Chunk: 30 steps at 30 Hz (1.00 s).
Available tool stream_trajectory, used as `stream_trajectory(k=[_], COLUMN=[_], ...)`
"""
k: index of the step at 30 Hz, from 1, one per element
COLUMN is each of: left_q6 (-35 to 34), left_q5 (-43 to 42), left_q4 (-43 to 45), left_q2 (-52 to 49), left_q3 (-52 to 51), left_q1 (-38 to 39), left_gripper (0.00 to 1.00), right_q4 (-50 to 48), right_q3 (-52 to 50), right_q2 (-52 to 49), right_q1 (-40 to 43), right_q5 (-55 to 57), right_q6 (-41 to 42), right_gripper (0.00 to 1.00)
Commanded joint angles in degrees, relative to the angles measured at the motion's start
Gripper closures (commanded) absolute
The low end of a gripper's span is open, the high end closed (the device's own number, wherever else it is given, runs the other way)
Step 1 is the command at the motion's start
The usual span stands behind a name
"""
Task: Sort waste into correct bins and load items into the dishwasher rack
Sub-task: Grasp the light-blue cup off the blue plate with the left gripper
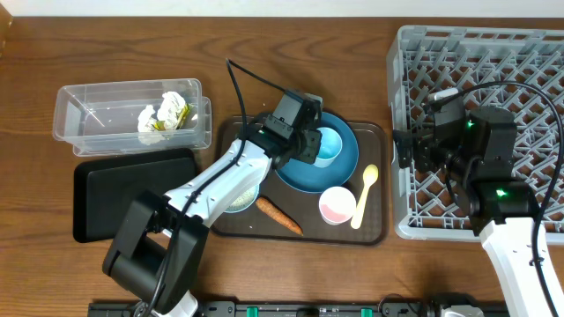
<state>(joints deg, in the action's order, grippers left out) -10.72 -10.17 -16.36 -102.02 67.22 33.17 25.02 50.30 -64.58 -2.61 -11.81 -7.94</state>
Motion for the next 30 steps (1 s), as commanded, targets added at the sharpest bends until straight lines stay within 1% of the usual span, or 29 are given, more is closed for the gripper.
stream_trajectory(k=[1,3,4,9,11,15,19,21,25,27,30], left_q6=[-0.9,-1.0,-1.0,-1.0,-1.0,-1.1,-6.7,-8.3,-13.2,-17.2,-21.6], left_q5=[0.1,0.1,0.1,0.1,0.2,0.1,-0.1,-4.5,-23.4,-32.8,-43.0], left_q4=[-0.7,-0.7,-0.7,-0.5,-0.1,0.2,0.2,0.8,5.1,8.2,11.1], left_q2=[-1.0,-1.4,-1.6,-2.0,-2.0,-1.9,-0.5,0.8,2.5,2.5,2.4], left_q3=[0.7,0.6,0.6,0.6,0.6,0.6,0.6,0.6,0.6,0.6,0.6], left_q1=[0.5,0.9,1.0,1.2,0.9,-1.1,-6.1,-9.3,-16.1,-19.3,-22.8], left_gripper=[0.64,0.66,0.72,0.89,0.92,0.94,0.94,0.94,0.94,0.94,0.94], right_q4=[-0.1,-0.1,-0.1,-0.1,-0.1,-0.2,-1.4,-2.6,-5.5,-6.8,-9.2], right_q3=[1.4,1.4,1.4,1.4,1.4,1.4,1.4,1.4,1.4,1.4,1.4], right_q2=[-0.3,-0.3,-0.3,-0.3,-0.3,-0.3,-0.3,-0.3,-1.6,-3.0,-5.5], right_q1=[-0.4,-0.4,-0.4,-0.4,-0.4,-0.4,-0.4,-0.4,-0.4,-0.4,-0.4], right_q5=[-0.2,-0.2,-0.2,-0.2,-0.2,-0.2,0.0,0.0,-1.0,-5.0,-15.8], right_q6=[0.6,0.6,0.6,0.6,0.6,0.6,0.6,0.9,3.8,3.8,2.6], right_gripper=[0.01,0.01,0.01,0.01,0.01,0.01,0.01,0.01,0.01,0.01,0.01])
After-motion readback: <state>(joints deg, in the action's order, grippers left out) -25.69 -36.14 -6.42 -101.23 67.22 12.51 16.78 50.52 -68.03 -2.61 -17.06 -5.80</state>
